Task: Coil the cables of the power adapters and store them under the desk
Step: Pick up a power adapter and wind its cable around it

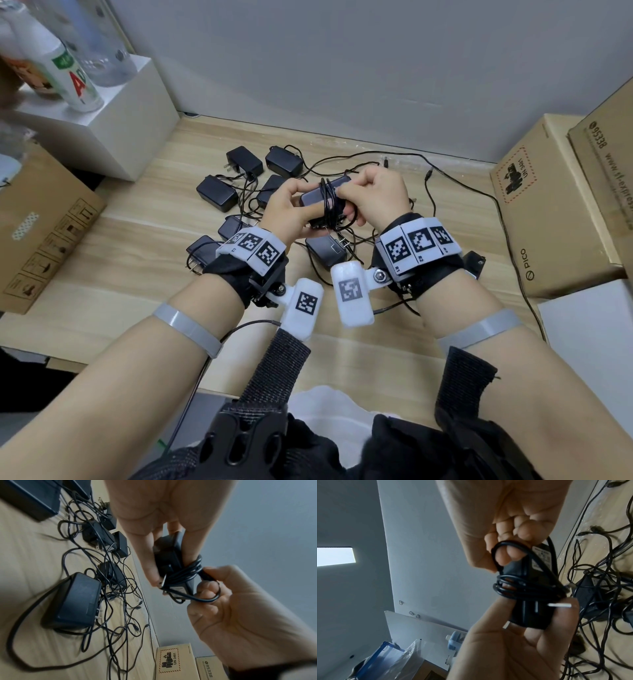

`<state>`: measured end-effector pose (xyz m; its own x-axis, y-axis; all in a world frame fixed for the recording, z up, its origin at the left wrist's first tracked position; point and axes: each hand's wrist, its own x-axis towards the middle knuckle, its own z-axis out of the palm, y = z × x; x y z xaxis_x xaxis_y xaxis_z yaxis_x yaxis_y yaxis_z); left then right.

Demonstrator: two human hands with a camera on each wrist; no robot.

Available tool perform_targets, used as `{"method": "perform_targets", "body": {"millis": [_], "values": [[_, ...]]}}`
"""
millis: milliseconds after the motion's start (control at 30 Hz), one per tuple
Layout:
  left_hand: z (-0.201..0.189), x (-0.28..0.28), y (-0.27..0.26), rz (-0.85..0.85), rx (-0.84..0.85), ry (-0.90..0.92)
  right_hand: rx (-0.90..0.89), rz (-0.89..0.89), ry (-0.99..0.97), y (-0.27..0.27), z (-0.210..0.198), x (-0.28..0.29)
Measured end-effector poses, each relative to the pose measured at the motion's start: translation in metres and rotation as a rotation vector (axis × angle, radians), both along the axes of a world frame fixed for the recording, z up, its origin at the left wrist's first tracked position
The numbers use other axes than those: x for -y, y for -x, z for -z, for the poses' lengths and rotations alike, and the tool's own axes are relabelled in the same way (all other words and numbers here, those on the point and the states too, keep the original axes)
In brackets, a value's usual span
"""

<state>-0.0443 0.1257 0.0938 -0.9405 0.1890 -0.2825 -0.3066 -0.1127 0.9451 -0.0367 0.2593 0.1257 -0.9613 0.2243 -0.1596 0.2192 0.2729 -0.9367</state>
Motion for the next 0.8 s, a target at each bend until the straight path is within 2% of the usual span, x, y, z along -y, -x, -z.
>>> {"method": "perform_targets", "body": {"millis": [133, 233, 433, 633, 800], "values": [[0.001, 0.003, -0.002, 0.023, -0.031, 0.029, 0.076, -0.157, 0.079, 0.001, -0.001, -0.007], [0.001, 0.003, -0.003, 0.020, -0.052, 0.031, 0.081, -0.223, 0.065, -0.002, 0.000, -0.010], [0.000, 0.000, -0.002, 0.008, -0.070, 0.051, 0.021, -0.183, -0.014, -0.002, 0.007, -0.006], [0.005, 0.005, 0.002, -0.039, -0.027, 0.021, 0.080, -0.300, -0.054, 0.002, 0.002, -0.002], [0.002, 0.004, 0.005, -0.037, -0.040, 0.026, 0.067, -0.212, -0.067, 0.001, -0.001, 0.003]]}}
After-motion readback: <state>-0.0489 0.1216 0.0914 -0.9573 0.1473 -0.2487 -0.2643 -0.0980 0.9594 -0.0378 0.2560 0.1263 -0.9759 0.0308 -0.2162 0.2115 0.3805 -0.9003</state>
